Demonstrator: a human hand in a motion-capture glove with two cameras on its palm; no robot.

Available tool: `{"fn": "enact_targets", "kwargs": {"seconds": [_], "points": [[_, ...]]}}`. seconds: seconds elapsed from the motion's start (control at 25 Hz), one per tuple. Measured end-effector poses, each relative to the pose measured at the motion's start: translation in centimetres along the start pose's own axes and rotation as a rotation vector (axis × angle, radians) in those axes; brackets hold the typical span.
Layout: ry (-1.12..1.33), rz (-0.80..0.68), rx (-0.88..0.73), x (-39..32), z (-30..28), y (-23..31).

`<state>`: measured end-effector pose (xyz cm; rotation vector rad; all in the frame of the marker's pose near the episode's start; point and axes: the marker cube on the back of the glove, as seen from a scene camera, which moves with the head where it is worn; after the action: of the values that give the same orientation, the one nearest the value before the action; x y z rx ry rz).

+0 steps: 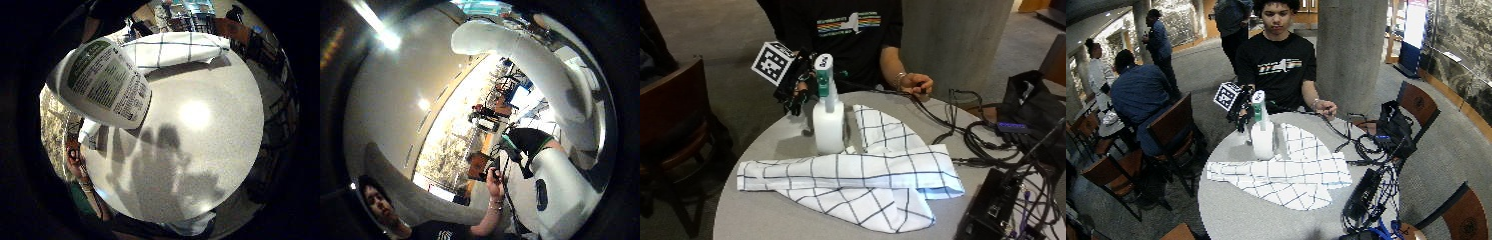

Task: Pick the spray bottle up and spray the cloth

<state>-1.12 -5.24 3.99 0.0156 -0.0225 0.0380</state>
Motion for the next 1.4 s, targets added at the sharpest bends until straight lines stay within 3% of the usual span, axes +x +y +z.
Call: {"fn": "enact_targets", "kwargs": {"seconds": [0.52,0.92,1.4], "points": [[-0.043,0.052,0.037,-1.1,0.9,-1.7],[-0.183,0.152,-0.036,0.0,3.1,-3.9],[-0.187,0.170,0.068,0.0,3.7,-5.5]]}}
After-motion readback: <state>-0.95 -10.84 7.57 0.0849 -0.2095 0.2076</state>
